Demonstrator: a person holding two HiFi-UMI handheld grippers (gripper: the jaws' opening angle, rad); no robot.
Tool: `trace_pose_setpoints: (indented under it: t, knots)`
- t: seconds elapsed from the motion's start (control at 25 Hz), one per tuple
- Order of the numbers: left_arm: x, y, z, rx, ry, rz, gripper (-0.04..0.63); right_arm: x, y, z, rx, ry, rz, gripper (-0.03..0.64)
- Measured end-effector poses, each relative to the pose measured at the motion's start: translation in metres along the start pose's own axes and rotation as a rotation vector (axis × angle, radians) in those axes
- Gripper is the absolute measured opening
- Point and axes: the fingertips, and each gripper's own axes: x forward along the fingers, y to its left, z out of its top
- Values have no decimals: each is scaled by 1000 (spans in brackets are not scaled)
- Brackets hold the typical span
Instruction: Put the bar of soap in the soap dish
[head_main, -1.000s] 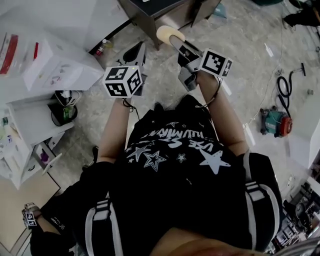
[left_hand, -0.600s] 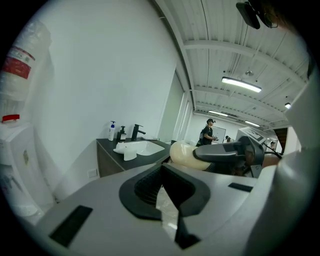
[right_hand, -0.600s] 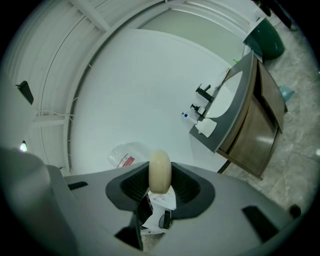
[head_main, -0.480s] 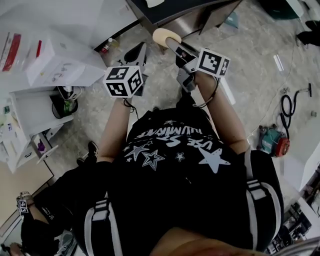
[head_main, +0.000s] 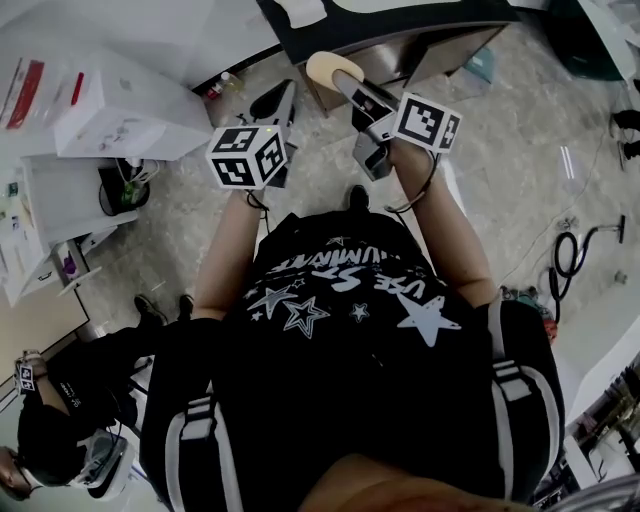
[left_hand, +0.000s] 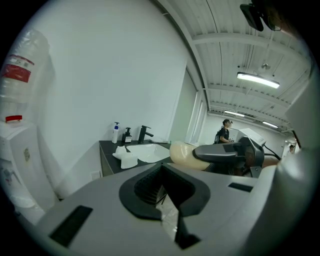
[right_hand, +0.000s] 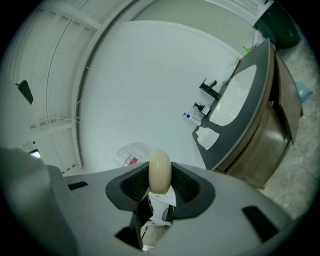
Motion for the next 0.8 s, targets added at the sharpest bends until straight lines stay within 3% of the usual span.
trace_pose_setpoints:
  t: [0.44, 0.8]
  knots:
    - [35, -20, -3, -36, -26, 98, 11, -15, -35, 40, -25, 88, 46, 129]
    - [32, -6, -4, -53, -25, 144, 11, -4, -46, 43, 11, 96, 38, 129]
